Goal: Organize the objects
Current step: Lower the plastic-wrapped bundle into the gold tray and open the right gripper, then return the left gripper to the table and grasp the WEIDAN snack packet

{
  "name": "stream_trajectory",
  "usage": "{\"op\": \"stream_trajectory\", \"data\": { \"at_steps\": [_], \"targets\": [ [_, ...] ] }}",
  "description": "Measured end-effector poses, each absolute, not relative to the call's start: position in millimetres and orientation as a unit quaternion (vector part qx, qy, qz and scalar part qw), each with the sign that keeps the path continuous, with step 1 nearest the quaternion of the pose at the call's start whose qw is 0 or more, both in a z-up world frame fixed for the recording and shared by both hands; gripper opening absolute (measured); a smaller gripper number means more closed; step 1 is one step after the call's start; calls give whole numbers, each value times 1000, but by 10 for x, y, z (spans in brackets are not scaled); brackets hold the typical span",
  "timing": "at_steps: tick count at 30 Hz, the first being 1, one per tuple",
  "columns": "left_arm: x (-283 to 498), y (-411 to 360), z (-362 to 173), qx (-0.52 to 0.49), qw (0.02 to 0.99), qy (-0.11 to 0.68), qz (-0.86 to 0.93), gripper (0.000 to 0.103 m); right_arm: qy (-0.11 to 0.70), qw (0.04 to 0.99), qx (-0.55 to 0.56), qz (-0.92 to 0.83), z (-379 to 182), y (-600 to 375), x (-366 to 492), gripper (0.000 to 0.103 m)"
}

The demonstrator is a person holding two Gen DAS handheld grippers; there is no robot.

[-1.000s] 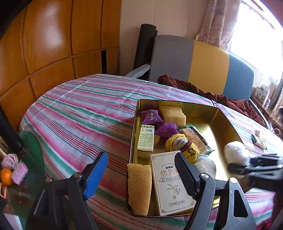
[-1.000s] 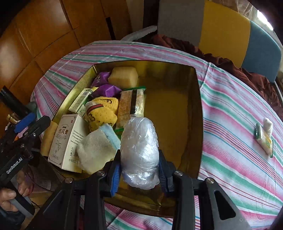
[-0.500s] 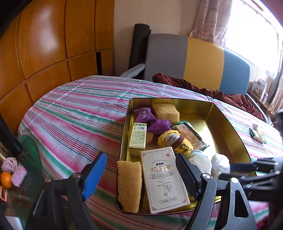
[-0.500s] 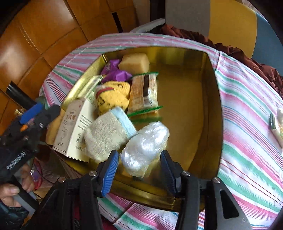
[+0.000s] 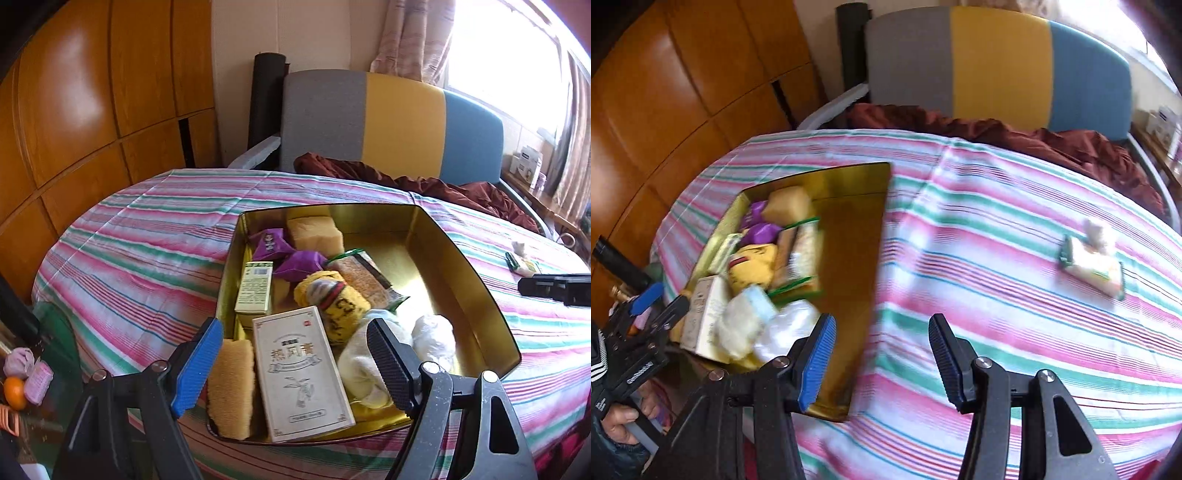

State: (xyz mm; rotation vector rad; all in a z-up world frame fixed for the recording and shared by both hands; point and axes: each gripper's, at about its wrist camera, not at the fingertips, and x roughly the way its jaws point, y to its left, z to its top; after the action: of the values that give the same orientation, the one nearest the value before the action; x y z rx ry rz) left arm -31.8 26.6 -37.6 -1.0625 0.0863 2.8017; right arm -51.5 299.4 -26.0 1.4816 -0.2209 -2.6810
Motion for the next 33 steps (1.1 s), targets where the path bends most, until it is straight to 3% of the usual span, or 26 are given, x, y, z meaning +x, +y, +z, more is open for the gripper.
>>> {"op": "stream_trajectory", "data": {
  "at_steps": [10, 19, 25, 33],
  "targets": [
    [-272, 595, -307, -346, 103, 61, 931, 82, -62, -107, 494, -861, -429, 4164, -487, 53],
    [-277, 1020, -259, -342, 138, 97, 925, 82, -206, -220, 483, -822, -694, 5190, -238, 53],
    [-309, 1445, -225, -338, 181, 121, 915, 82, -260, -245, 496, -792, -790, 5378, -118, 53],
    [-316, 2077, -243, -338, 233, 152, 899, 82, -273, -253, 482, -793, -718, 5424, -44, 54]
  ]
}}
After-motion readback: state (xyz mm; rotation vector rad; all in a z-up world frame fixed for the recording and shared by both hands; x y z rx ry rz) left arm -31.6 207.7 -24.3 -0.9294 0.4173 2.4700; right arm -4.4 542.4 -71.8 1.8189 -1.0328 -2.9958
